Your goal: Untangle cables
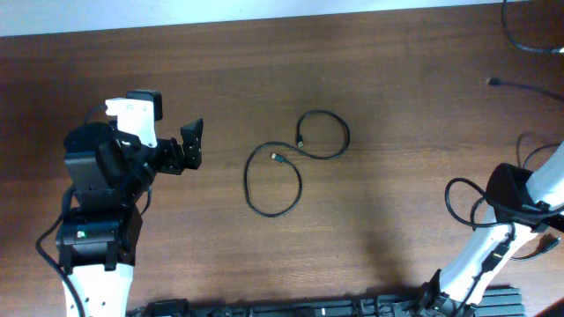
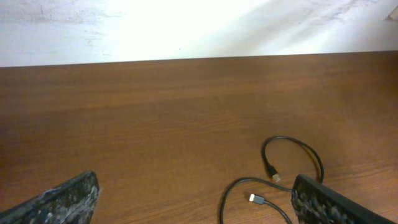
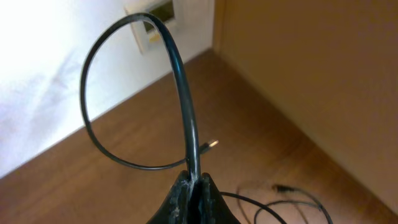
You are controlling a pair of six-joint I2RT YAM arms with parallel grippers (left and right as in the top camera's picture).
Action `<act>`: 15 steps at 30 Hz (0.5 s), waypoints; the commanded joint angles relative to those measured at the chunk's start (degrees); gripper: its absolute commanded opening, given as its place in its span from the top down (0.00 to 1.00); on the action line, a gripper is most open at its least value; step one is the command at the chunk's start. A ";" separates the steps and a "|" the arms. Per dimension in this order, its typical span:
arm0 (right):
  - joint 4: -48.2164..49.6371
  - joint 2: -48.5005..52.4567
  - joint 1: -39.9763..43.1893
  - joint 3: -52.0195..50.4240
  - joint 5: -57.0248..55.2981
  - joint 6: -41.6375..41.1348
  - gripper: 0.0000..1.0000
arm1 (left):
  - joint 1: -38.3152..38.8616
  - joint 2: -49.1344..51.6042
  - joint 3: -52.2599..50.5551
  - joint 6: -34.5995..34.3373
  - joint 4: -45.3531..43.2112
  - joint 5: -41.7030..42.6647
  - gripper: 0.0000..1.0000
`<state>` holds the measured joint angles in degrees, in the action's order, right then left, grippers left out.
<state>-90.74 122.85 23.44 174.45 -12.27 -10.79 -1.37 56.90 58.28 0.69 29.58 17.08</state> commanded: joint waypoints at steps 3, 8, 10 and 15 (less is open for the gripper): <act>3.17 0.44 5.16 -12.70 1.36 -0.87 0.96 | -0.20 0.42 0.11 1.11 -0.09 -0.22 0.01; 8.11 0.44 8.44 -25.68 1.16 -0.42 0.96 | -0.20 0.42 0.11 1.11 -0.09 -0.22 0.01; 9.18 0.44 8.46 -31.26 1.20 -0.44 0.96 | -0.20 0.42 0.11 1.11 -0.09 -0.22 0.01; 9.55 0.44 8.46 -49.48 8.07 -0.44 0.96 | -0.20 0.42 0.11 1.11 -0.09 -0.22 0.01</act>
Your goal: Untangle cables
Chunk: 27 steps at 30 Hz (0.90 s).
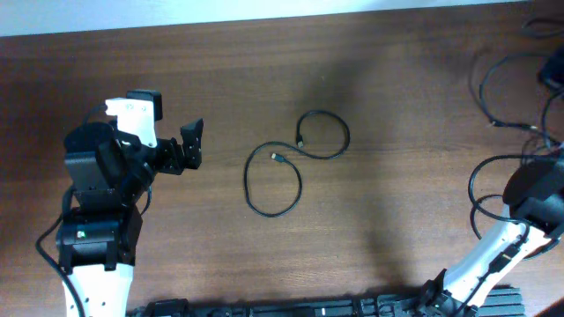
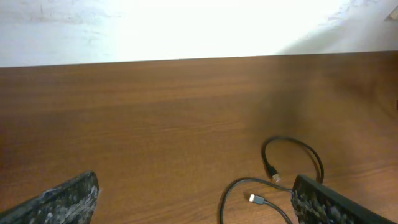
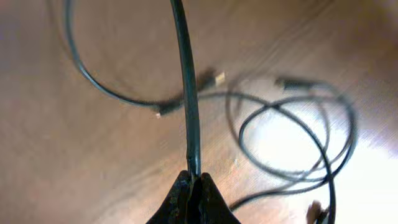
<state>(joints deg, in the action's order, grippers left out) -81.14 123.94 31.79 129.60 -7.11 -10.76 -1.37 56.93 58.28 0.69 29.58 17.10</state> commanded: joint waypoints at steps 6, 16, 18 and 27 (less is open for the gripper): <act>-0.09 -0.68 0.07 -13.14 4.15 -0.20 0.50 | -0.20 0.39 0.11 1.11 -0.09 -0.24 0.01; -7.19 -4.96 -0.33 4.76 7.02 -0.17 0.01 | -0.20 0.39 0.11 1.11 -0.09 -0.24 0.01; -8.11 -6.32 -1.49 9.40 11.72 2.27 0.01 | -0.20 0.39 0.11 1.11 -0.09 -0.24 0.01; -8.70 -7.04 -26.34 12.70 21.92 30.49 0.01 | -0.20 0.39 0.11 1.11 -0.07 -0.24 0.01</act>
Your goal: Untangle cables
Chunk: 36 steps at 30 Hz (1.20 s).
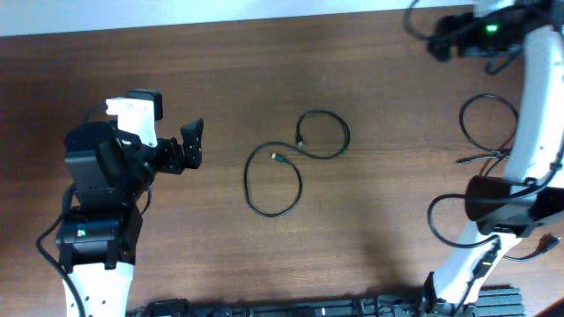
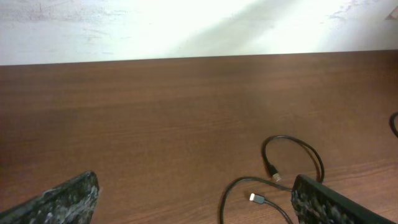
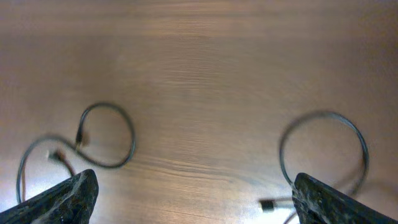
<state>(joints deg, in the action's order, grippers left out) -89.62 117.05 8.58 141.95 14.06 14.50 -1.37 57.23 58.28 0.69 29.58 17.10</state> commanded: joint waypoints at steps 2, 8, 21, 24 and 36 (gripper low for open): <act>-2.75 1.46 -8.22 0.33 0.76 8.66 0.01 | -0.20 0.09 0.11 1.11 -0.07 -0.24 0.01; -4.26 2.08 -18.84 -14.80 0.81 18.08 0.01 | -0.20 0.09 0.11 1.11 -0.09 -0.24 0.01; 34.16 2.32 -35.67 -51.21 2.69 18.29 0.01 | -0.20 0.09 0.11 1.11 -0.07 -0.24 0.01; 41.64 2.32 -36.96 -58.14 2.67 18.29 0.01 | -0.20 0.09 0.11 1.11 -0.07 -0.24 0.01; 50.88 2.32 -37.13 -66.10 -11.34 18.27 0.13 | -0.20 0.09 0.11 1.11 -0.09 -0.24 0.01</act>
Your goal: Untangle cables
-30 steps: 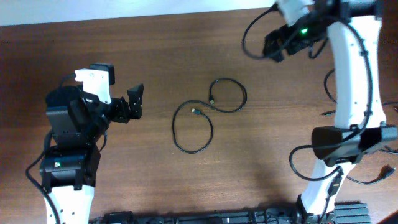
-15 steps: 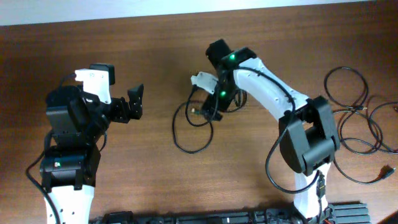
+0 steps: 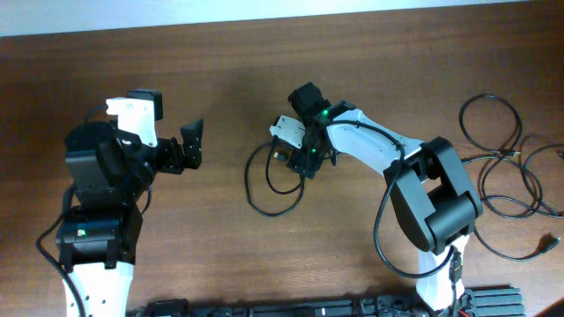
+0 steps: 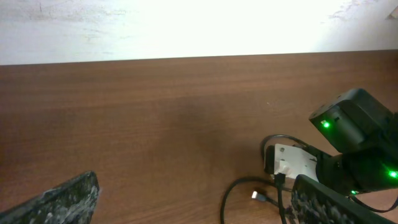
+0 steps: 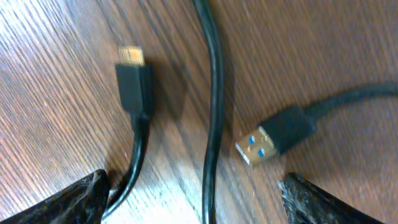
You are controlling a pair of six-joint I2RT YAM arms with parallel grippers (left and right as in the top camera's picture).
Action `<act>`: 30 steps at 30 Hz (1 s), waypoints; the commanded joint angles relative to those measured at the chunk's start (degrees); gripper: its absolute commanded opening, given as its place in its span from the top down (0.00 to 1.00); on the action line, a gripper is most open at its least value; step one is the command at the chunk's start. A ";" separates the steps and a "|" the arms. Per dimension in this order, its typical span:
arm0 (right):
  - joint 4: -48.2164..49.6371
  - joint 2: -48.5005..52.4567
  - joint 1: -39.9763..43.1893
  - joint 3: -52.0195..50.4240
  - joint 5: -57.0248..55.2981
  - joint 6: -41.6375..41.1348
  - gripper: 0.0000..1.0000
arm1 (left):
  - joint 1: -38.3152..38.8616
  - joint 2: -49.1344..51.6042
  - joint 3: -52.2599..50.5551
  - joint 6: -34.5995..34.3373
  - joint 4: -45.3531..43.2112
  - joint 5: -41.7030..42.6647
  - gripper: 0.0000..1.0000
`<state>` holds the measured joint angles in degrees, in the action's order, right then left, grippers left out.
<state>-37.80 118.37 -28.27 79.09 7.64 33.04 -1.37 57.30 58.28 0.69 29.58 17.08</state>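
Note:
A black cable [image 3: 269,213] lies in loops at the middle of the brown table [image 3: 379,53]. My right gripper [image 3: 297,154] is down over its upper part, open. In the right wrist view its fingers [image 5: 84,196] straddle one strand [image 5: 212,118] of the cable, the gripper [image 5: 196,190] low over the wood. A small gold-tipped plug [image 5: 132,78] lies left of that strand and a USB-A plug [image 5: 277,134] with a blue tongue lies right of it. My left gripper [image 3: 192,143] stands open to the left, well apart from the cable [image 4: 239,186], with nothing between its fingers [image 4: 68,196].
More black cables [image 3: 493,158] lie in loose loops at the table's right side, running off the right edge. The right arm [image 3: 423,176] reaches across from the front right. The white wall [image 4: 186,25] borders the table's far edge.
My right gripper was open high over the table's far right corner; now it is low over the middle cable, straddling a strand. Part of the cable's right loop is hidden under it. The left arm has not moved.
My right gripper was shut on a black cable lifted at the table's right edge, then still shut on it over other cables there. Then it was open at the far right, that cable left on the table. Now it is open on the middle cable.

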 commanded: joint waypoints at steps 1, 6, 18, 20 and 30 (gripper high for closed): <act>-0.92 1.03 -0.28 -3.89 -4.92 -0.28 0.21 | -0.20 0.02 0.11 1.11 -0.09 -0.22 0.01; 0.33 1.03 -0.28 -3.91 -4.90 -0.46 0.64 | -0.20 0.02 0.11 1.11 -0.09 -0.22 0.01; -3.41 -1.92 0.96 10.69 -29.05 -0.46 0.96 | -0.20 0.02 0.11 1.11 -0.07 -0.22 0.01; -3.54 -3.28 4.28 17.59 -29.53 -0.52 0.96 | -0.20 0.02 0.11 1.11 -0.07 -0.22 0.01; -4.85 -3.39 38.10 39.39 -21.51 -25.14 0.96 | -0.20 0.02 0.11 1.11 -0.07 -0.22 0.01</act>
<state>-42.46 116.84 3.60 115.44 -18.70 13.43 -1.37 57.30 58.28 0.69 29.63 17.08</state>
